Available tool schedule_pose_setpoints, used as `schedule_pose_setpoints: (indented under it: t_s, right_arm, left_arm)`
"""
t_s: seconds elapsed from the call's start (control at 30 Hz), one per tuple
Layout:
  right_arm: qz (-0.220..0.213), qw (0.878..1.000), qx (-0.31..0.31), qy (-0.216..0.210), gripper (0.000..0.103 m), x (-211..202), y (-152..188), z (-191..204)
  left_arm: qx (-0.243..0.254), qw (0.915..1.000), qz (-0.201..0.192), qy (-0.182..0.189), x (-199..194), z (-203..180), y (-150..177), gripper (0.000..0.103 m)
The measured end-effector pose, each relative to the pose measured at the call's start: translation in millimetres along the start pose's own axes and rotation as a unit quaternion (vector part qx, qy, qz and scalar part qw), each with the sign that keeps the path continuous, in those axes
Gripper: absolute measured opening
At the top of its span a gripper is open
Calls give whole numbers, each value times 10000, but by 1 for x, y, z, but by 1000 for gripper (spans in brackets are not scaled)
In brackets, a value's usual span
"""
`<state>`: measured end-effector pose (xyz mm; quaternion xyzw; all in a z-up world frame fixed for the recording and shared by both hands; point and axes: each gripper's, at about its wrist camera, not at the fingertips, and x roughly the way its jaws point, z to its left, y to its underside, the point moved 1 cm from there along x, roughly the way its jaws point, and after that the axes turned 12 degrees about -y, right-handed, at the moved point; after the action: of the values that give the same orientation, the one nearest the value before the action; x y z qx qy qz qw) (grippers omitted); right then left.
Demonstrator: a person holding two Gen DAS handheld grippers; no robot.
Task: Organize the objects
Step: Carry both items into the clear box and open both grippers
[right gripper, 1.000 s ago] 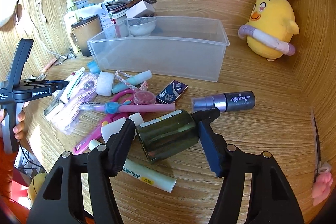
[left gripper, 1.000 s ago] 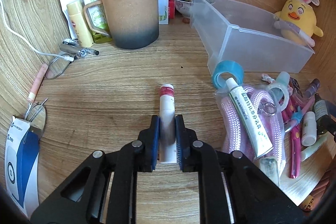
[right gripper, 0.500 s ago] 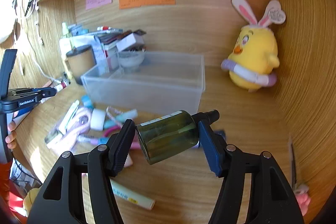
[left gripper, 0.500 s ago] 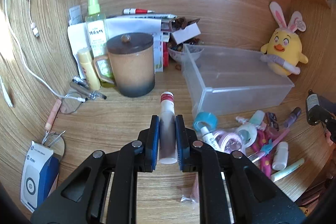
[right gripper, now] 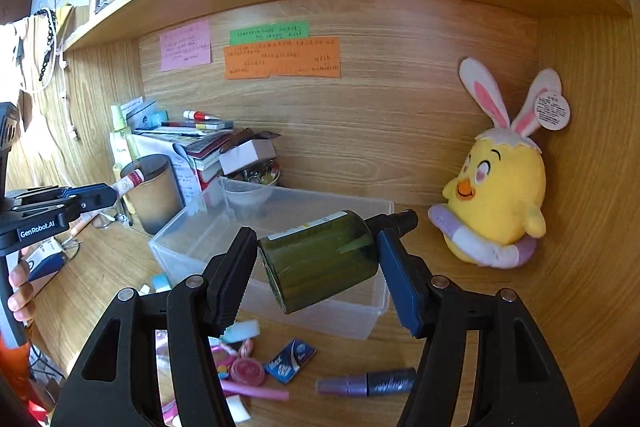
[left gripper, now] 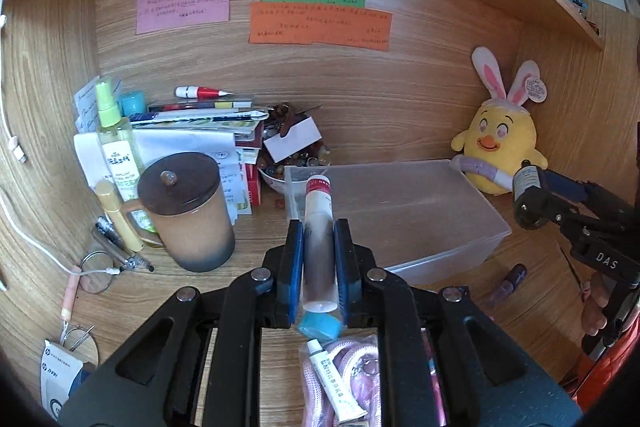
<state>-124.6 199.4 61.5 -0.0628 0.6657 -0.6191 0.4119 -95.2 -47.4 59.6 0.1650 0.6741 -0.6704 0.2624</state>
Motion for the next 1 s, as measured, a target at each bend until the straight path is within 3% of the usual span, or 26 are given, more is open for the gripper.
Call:
schedule_pose_setpoints:
  t_s: [0.3, 0.53, 1.0]
  right_arm:
    - [681, 9974, 167, -190, 59, 57, -2, -25]
    - [1235, 9918, 210, -242, 59, 98, 10, -35]
    - [1697, 9849, 53, -348, 59, 132, 24, -21]
  left_arm:
    - [310, 9968, 673, 307, 56, -32, -7, 14]
    - [662, 9910, 1128, 277, 94, -52, -1, 14]
    - [797, 9867, 1362, 388, 113, -59, 7, 14]
